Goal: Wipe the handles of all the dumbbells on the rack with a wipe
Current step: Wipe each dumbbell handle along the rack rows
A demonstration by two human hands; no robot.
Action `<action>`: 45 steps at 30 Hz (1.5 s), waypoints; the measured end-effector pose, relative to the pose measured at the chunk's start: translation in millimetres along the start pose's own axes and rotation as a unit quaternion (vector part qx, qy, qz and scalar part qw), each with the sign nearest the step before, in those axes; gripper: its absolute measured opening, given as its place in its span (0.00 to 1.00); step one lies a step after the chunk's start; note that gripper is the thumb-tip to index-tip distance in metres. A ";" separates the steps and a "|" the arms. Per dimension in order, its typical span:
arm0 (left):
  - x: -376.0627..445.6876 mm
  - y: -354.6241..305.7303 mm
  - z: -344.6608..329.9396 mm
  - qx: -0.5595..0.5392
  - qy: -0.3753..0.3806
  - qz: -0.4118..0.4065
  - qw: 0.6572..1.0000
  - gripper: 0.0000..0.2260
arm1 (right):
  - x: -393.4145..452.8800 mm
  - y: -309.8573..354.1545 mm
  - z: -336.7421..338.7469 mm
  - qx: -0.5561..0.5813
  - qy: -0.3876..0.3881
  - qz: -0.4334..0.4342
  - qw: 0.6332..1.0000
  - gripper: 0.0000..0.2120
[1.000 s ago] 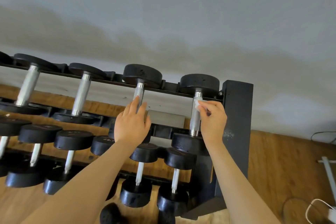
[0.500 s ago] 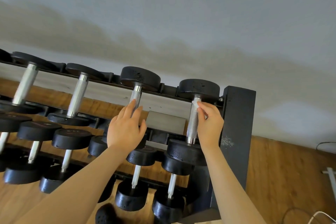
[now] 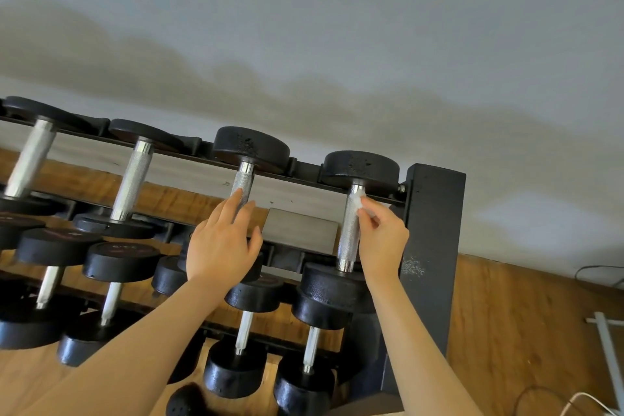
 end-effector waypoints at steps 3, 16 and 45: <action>0.0 0.4 -0.7 0.004 0.000 0.000 1.000 0.19 | 11.2 2.3 1.8 0.007 0.008 -0.025 1.000 0.12; -0.9 -2.5 2.5 0.005 0.000 0.003 1.000 0.18 | 4.7 2.2 4.7 -0.029 0.022 -0.005 0.999 0.11; -1.6 -1.2 3.1 -0.021 0.005 0.007 1.000 0.19 | 20.9 17.5 -17.2 -0.304 0.061 0.370 0.876 0.10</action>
Point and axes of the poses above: each hand's wrist, its own x-axis towards the middle knuckle, its own z-axis out of the back of the hand, y = z × x, the point moved 4 cm from there along x, towards the middle knuckle, and after that the axes turned 5 degrees about y, right-handed, at the moved point
